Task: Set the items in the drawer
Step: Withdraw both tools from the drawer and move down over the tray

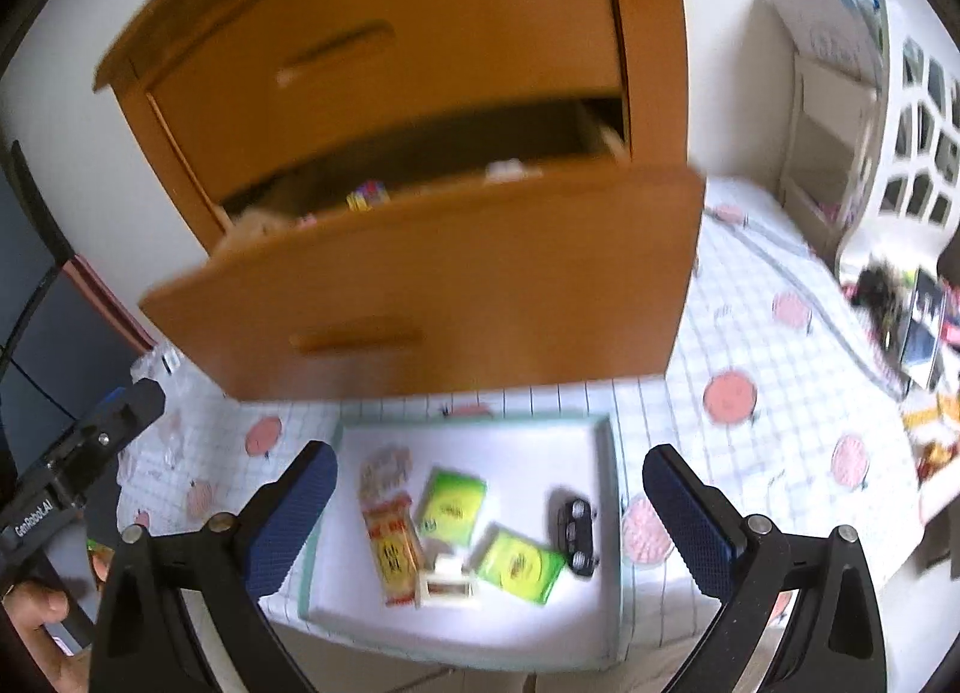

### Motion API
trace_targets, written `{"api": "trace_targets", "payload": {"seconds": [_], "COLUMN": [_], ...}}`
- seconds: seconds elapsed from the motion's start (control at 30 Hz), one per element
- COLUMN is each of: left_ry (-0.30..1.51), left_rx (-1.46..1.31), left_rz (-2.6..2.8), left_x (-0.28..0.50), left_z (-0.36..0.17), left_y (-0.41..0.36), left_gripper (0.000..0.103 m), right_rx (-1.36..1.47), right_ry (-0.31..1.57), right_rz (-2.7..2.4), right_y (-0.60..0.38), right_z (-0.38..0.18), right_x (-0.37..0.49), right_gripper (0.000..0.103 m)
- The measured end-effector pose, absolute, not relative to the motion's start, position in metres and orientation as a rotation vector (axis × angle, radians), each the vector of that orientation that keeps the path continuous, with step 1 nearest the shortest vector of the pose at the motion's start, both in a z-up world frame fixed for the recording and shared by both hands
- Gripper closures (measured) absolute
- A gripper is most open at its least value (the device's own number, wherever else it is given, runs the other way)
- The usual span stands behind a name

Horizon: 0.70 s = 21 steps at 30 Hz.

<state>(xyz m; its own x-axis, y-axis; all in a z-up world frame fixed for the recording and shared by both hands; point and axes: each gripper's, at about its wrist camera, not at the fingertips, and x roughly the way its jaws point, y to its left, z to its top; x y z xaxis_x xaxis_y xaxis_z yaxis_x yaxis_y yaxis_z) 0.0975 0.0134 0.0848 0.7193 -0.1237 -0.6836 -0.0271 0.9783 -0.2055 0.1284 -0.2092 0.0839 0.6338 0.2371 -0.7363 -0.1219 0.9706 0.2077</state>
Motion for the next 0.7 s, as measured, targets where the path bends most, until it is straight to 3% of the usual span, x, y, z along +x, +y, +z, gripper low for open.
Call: {"api": "trace_targets", "payload": {"seconds": [0.7], "left_ry": [1.055], "left_rx": [-0.263], "left_rz": [0.005], "left_x": [0.109], "left_z": [-0.017], "left_y": [0.017], "left_gripper": [0.000], "right_rx": [0.094], "right_ry": [1.125], "right_rz": [0.173], "right_y": [-0.194], "right_z": [-0.019], "right_x": [0.138], "right_gripper": [0.000]}}
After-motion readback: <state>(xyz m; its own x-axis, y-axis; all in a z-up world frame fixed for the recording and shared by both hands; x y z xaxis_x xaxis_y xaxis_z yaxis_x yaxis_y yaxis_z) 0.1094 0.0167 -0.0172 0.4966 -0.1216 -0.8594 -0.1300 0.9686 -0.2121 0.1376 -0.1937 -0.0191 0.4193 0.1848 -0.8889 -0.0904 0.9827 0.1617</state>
